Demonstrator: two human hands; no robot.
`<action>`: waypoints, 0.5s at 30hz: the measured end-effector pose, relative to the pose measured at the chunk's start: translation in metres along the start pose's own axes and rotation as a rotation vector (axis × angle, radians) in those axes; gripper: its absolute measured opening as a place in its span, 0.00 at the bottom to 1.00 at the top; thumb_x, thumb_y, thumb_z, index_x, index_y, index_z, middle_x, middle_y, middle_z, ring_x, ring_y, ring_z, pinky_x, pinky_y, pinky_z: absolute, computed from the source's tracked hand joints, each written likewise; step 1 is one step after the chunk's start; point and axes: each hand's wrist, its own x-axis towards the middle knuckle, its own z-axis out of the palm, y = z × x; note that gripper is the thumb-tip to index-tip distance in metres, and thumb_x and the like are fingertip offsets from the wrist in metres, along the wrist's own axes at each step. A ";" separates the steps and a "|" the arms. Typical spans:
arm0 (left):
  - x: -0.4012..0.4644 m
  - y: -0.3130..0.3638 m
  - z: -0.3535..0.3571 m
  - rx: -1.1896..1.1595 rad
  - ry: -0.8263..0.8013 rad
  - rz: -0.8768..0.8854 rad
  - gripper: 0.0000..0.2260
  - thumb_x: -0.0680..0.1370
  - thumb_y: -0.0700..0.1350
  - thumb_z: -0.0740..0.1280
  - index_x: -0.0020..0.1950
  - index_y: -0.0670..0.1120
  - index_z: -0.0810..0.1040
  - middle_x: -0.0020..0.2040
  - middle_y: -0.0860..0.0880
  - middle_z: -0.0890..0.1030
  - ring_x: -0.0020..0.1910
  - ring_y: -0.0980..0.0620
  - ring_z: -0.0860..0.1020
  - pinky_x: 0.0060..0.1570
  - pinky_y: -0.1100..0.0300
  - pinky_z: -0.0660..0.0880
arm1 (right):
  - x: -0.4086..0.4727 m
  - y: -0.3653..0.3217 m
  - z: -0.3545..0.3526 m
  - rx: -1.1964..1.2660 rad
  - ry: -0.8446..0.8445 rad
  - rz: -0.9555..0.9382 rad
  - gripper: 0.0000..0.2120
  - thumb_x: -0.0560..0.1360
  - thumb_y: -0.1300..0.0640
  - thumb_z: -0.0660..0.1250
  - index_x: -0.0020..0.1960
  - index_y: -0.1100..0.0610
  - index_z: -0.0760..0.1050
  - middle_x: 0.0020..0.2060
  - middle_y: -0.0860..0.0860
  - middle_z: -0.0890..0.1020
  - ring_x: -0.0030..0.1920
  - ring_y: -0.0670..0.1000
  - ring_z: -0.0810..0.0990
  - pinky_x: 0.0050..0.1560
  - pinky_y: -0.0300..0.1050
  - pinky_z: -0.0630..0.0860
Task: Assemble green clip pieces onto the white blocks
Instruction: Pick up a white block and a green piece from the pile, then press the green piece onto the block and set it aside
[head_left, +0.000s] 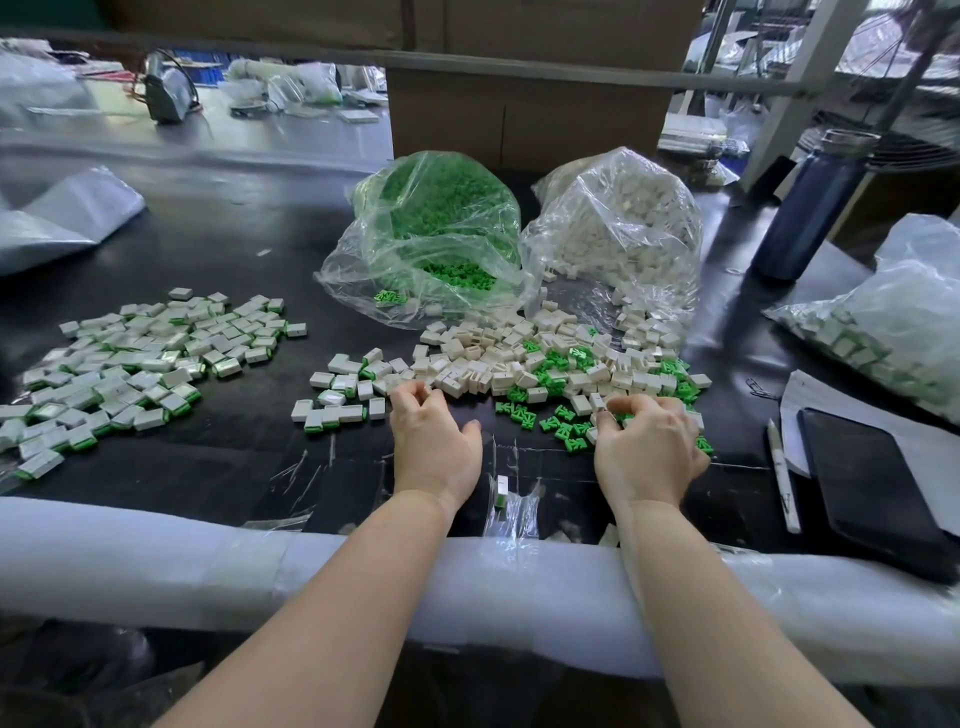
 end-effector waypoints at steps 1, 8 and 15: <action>0.000 0.000 0.000 0.012 -0.014 0.002 0.17 0.77 0.44 0.65 0.61 0.35 0.71 0.71 0.43 0.57 0.69 0.46 0.60 0.65 0.63 0.58 | 0.001 0.000 0.000 -0.017 -0.006 0.008 0.08 0.76 0.52 0.65 0.54 0.51 0.78 0.58 0.52 0.73 0.63 0.53 0.66 0.60 0.51 0.61; -0.002 -0.001 0.001 0.027 -0.014 0.057 0.19 0.77 0.44 0.65 0.64 0.37 0.70 0.74 0.44 0.55 0.73 0.45 0.54 0.69 0.61 0.52 | 0.002 0.000 0.003 -0.166 -0.046 0.031 0.15 0.76 0.45 0.63 0.56 0.54 0.79 0.61 0.53 0.71 0.64 0.54 0.64 0.59 0.52 0.62; -0.004 0.000 0.001 -0.029 0.042 0.171 0.21 0.76 0.44 0.67 0.68 0.40 0.70 0.69 0.46 0.62 0.69 0.49 0.60 0.60 0.72 0.52 | 0.002 -0.002 0.003 -0.191 -0.059 0.007 0.12 0.76 0.47 0.63 0.54 0.52 0.79 0.60 0.53 0.71 0.64 0.55 0.64 0.59 0.52 0.62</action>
